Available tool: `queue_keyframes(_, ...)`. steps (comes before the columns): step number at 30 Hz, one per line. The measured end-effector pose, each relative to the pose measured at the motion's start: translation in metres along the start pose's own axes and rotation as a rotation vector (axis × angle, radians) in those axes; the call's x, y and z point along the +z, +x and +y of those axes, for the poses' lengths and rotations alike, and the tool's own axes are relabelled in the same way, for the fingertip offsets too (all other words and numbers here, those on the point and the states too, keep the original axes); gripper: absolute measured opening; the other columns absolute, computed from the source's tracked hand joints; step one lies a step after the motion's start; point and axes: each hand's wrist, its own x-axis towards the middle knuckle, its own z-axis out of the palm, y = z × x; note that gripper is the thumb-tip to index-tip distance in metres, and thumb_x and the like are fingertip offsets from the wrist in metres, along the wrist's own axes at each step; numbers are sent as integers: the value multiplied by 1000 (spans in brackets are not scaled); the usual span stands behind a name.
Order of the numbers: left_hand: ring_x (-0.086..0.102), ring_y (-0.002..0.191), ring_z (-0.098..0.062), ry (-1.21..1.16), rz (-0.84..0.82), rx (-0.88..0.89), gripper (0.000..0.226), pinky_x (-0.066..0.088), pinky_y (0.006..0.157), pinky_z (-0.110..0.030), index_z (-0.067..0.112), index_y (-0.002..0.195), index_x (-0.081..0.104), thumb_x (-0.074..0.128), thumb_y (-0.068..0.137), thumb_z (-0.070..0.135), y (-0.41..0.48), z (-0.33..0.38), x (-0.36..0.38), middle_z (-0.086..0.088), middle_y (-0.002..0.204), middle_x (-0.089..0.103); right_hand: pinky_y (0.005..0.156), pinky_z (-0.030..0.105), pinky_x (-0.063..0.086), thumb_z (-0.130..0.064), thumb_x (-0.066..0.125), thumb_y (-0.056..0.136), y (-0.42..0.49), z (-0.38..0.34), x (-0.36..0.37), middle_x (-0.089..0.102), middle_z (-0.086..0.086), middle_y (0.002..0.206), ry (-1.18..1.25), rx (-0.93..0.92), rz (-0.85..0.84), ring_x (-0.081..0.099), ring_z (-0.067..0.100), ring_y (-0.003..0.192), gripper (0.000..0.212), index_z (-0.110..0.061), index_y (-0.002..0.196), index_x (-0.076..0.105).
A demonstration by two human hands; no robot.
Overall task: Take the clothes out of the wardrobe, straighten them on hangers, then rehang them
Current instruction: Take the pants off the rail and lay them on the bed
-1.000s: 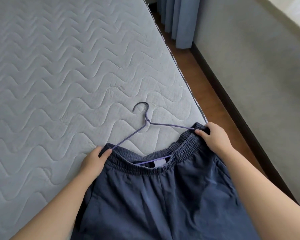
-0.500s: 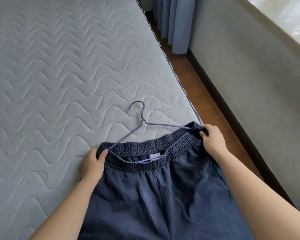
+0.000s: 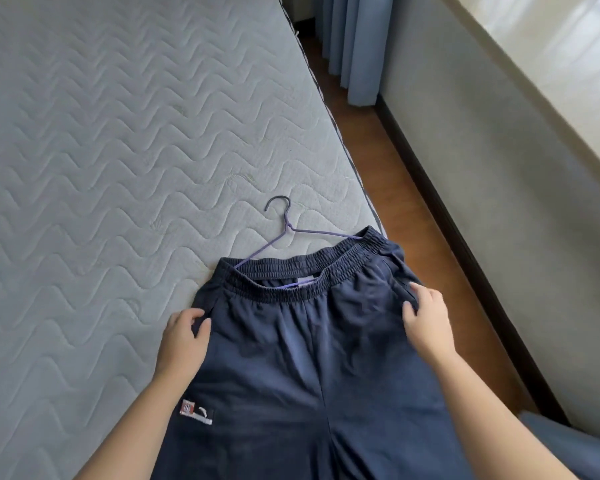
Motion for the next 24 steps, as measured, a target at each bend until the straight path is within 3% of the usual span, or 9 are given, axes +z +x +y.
queue_keyframes(3,58,91,-23,-81,-61,-34,16,46,73,-20,9,104,58,50,90,11,-59,-2,-14,-14,108,56,100,39,36,-7,48,90,-62,20,-20,49,19,129,67,145,-79,48,33,119,38,-5,128,49)
queue_keyframes(5,59,83,-24,-142,-106,-100,8,45,63,-18,14,93,57,50,90,11,-98,-7,-11,-13,103,59,98,36,37,-5,47,90,-105,30,-28,53,19,127,145,250,-116,52,32,116,36,-3,126,50)
queue_keyframes(7,58,90,-31,-166,-144,-182,10,42,73,-29,16,85,59,51,88,10,-139,-12,-2,-13,100,62,95,33,39,-3,46,90,-150,39,-35,58,18,122,255,363,-133,54,31,114,33,-1,122,53)
queue_keyframes(10,56,92,-27,-134,-267,-283,10,37,74,-28,18,85,58,50,88,14,-199,-18,1,-10,103,62,95,36,41,-5,45,90,-216,49,-41,62,15,116,340,519,-158,55,30,111,29,-4,117,56)
queue_keyframes(13,60,92,-26,-59,-357,-242,11,42,76,-29,23,80,54,53,88,16,-244,-38,-16,-11,105,62,91,39,45,-8,48,88,-265,65,-47,64,14,108,309,601,-225,58,29,101,26,-7,112,58)
queue_keyframes(17,57,91,-28,49,-324,-260,9,37,74,-28,13,92,58,50,90,15,-271,-70,-62,-12,101,62,64,33,43,-3,48,85,-292,65,-69,58,8,74,370,694,-359,49,23,67,15,7,88,59)
queue_keyframes(19,51,83,-26,33,-291,-318,11,36,72,-29,14,86,55,46,92,15,-283,-84,-79,-13,96,61,52,26,30,-5,43,90,-290,49,-81,53,7,68,456,786,-411,44,19,56,17,-5,75,51)
queue_keyframes(22,52,82,-28,-34,-224,-408,16,37,72,-30,8,86,58,44,91,15,-302,-99,-91,-15,93,61,46,21,30,-10,41,93,-278,31,-91,54,7,69,417,662,-442,50,17,49,17,-8,80,53)
queue_keyframes(24,54,89,-29,-82,-195,-423,19,38,75,-31,8,95,61,44,91,16,-316,-108,-93,-14,97,61,48,23,31,-8,41,90,-275,20,-98,57,9,73,233,443,-435,50,22,62,19,0,91,58)
